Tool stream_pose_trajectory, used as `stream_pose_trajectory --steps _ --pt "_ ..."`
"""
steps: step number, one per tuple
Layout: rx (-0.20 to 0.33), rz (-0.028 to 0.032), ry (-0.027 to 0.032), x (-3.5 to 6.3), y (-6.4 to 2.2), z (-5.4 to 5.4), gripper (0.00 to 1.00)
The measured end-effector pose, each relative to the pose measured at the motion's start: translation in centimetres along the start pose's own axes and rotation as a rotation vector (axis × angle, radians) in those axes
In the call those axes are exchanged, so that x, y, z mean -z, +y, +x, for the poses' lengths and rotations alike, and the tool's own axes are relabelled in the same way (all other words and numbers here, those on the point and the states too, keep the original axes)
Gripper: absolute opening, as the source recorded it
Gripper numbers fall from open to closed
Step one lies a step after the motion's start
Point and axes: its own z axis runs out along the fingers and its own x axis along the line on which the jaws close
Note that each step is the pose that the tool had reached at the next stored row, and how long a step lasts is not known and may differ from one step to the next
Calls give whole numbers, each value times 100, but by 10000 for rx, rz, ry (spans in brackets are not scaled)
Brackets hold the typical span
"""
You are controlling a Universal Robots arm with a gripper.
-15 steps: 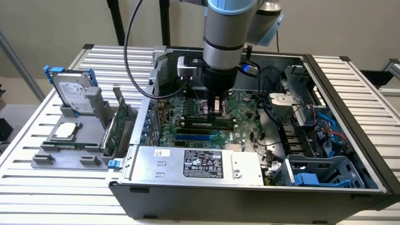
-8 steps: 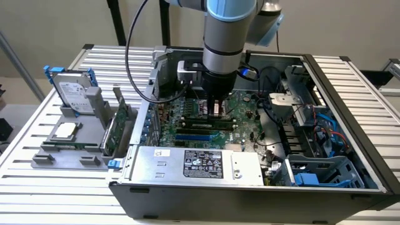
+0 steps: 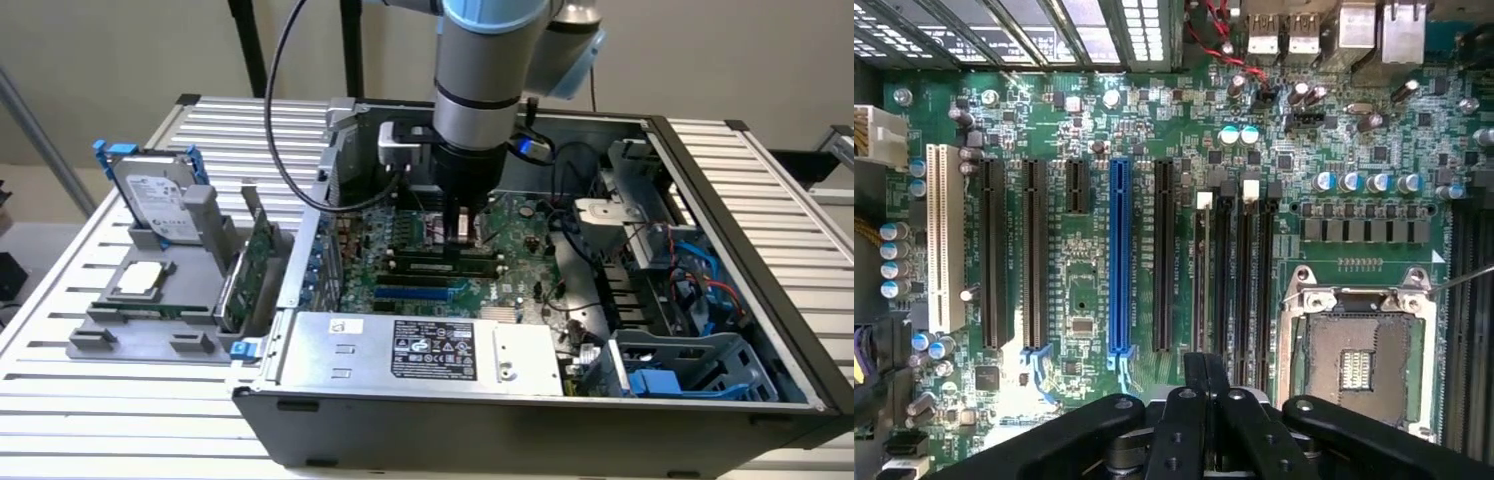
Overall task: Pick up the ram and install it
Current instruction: 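Press down the ram until it locks into place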
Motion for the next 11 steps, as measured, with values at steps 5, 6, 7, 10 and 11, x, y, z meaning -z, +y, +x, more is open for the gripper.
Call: stream_pose_trajectory --steps 5,6,7,10,11 --pt "1 -6 0 128 2 0 0" --pt "1 -6 0 128 1 0 0" --pt "1 -6 0 129 1 0 0" --pt "1 -6 2 129 2 0 0" --pt "1 -6 2 129 2 0 0"
